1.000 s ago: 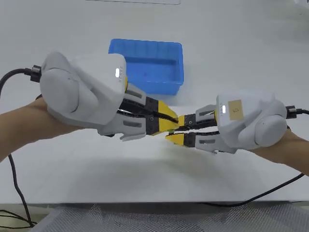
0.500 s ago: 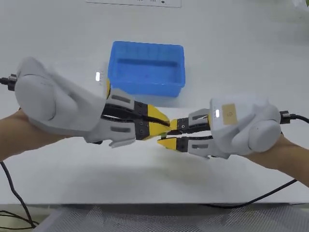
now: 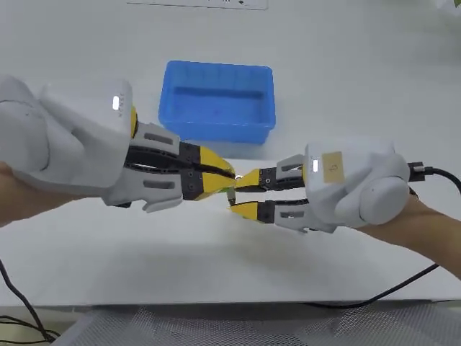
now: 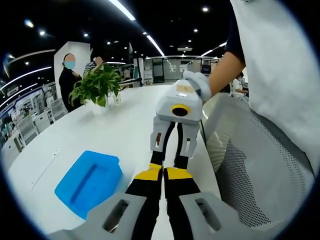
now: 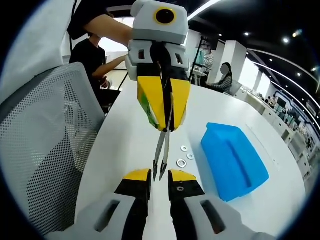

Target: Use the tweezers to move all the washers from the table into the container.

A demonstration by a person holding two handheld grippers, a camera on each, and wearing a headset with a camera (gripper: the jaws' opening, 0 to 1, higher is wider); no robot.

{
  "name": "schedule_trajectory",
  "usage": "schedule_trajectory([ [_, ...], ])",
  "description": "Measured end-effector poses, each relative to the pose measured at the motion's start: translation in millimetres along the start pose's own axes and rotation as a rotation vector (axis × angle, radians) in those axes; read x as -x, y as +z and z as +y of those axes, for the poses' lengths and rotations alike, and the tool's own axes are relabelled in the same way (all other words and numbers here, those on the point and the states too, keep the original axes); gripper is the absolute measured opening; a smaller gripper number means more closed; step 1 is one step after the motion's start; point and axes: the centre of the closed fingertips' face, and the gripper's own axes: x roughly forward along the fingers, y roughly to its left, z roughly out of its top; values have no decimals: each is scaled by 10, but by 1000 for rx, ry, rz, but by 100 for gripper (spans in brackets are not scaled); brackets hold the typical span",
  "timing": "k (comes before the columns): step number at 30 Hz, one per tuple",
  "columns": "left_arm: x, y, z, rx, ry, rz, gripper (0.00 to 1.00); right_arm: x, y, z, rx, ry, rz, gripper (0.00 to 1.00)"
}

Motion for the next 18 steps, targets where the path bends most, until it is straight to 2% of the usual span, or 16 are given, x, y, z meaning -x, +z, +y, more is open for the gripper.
schedule_trajectory([
  [7,30,-23,118,0,19,-1,5,-3,-103,-38,-55,-10,17,21],
  [18,-21,-5,174,-40,2,2,5,67,-198,-91,-141,-44,17,31],
])
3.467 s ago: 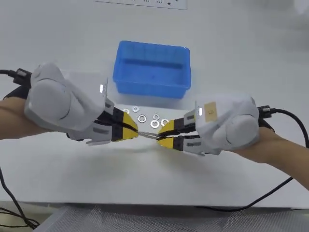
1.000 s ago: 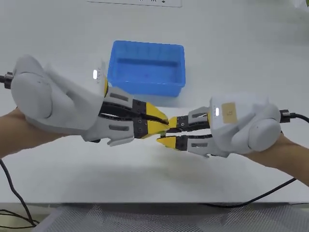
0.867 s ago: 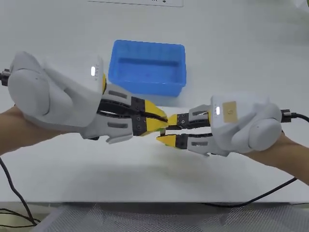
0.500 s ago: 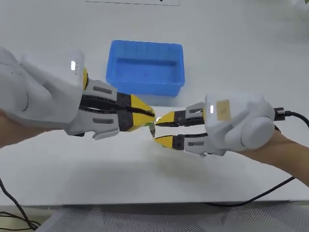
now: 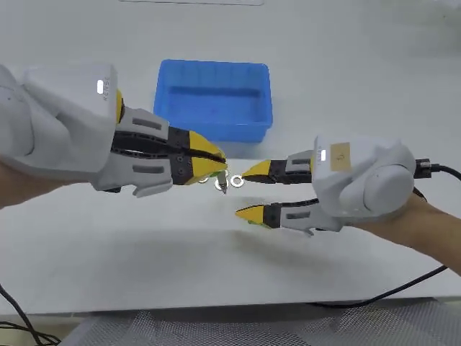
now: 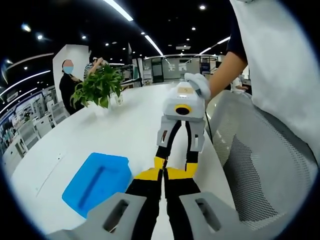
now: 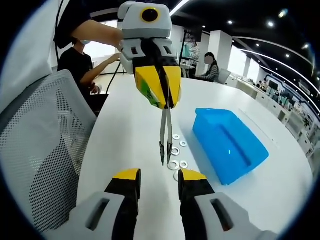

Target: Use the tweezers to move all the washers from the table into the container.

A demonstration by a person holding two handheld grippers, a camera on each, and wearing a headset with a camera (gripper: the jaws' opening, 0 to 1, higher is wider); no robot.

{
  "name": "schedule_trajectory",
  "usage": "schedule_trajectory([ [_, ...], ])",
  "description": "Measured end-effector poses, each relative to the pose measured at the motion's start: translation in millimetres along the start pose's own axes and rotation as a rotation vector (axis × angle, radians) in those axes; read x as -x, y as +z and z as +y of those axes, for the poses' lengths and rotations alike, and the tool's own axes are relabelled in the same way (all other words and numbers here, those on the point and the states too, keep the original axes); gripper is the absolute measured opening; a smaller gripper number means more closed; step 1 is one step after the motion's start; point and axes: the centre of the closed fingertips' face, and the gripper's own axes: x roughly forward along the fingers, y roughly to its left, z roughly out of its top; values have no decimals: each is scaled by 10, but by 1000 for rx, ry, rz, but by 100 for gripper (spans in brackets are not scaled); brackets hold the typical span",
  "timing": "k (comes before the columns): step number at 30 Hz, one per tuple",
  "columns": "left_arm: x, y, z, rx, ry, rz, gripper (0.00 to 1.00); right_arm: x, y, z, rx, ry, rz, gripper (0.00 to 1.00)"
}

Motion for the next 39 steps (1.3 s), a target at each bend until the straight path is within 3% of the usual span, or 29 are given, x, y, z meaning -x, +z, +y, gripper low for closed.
schedule_trajectory([
  [20,-61,-108,74,-15,-6,35,5,-10,-117,59,-54,22,10,33],
  [26,-51,-115,78,12,-21,32,5,-21,-91,50,-58,25,5,32],
  [31,-52,-125,87,78,-44,38,5,-68,-22,14,-49,29,3,32],
  [39,-62,-120,66,71,-57,45,5,-162,126,-66,-31,30,-16,31],
])
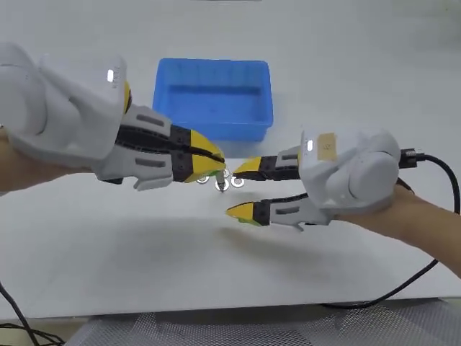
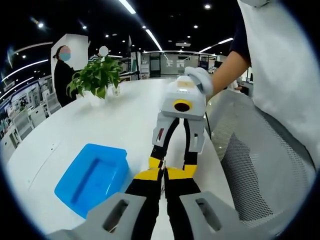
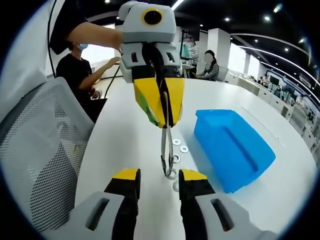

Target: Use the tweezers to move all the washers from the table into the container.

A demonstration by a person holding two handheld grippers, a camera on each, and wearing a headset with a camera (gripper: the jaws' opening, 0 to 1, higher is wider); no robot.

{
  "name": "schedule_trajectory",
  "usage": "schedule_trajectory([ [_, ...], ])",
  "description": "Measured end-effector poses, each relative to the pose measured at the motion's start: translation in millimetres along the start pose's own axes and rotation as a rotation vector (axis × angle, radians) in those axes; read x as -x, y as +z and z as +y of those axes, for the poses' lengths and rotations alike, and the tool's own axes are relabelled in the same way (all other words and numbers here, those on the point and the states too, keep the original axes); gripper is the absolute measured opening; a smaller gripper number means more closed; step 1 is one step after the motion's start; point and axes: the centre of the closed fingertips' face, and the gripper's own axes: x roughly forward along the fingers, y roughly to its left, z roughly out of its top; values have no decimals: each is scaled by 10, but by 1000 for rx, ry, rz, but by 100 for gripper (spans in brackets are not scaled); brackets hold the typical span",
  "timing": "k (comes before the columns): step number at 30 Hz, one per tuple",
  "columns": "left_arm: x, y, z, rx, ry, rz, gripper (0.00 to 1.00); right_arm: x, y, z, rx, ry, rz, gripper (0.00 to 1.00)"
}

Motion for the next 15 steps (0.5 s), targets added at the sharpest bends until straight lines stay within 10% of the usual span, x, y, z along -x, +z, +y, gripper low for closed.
schedule_trajectory([
  [15,4,-7,25,26,-31,28,5,-164,69,-24,49,49,20,20],
])
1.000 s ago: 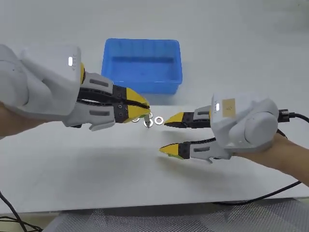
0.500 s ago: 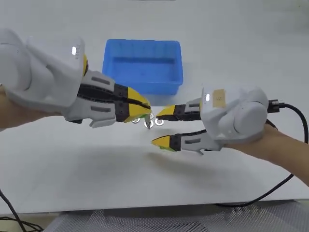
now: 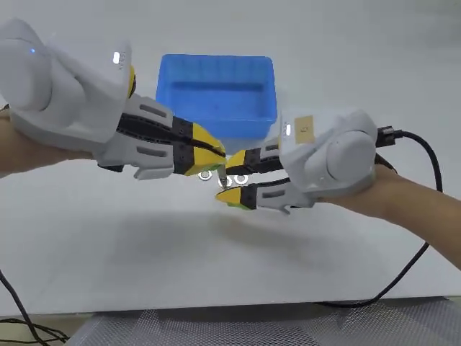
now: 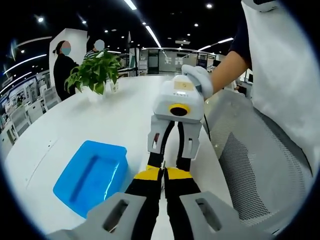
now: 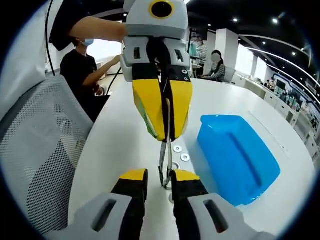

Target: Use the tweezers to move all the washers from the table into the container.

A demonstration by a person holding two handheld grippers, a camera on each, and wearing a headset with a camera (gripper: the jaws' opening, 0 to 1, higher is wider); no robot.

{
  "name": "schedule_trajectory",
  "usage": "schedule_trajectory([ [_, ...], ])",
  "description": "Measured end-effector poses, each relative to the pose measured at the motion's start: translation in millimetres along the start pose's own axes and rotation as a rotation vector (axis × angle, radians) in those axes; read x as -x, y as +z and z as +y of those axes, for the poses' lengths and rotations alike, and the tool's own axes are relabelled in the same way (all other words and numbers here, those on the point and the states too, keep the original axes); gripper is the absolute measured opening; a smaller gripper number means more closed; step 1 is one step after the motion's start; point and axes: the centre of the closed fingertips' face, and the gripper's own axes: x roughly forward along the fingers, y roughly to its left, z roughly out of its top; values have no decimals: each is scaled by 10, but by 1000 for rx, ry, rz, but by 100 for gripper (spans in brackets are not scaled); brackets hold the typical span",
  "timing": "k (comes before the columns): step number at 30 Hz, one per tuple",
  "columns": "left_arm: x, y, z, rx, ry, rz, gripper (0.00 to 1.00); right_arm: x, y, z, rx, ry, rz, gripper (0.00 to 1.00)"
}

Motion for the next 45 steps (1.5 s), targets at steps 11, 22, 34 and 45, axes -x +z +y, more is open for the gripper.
schedule_trajectory([
  [11,-16,10,-16,2,-5,-4,5,-10,-14,-53,17,10,12,11],
  [22,-52,34,-35,-9,-11,-1,6,-3,-12,-54,25,20,17,10],
  [34,-11,-17,9,44,47,15,9,-7,-9,-56,35,-4,17,9],
  [45,205,-40,73,112,128,-43,22,14,39,-1,46,-6,15,9],
])
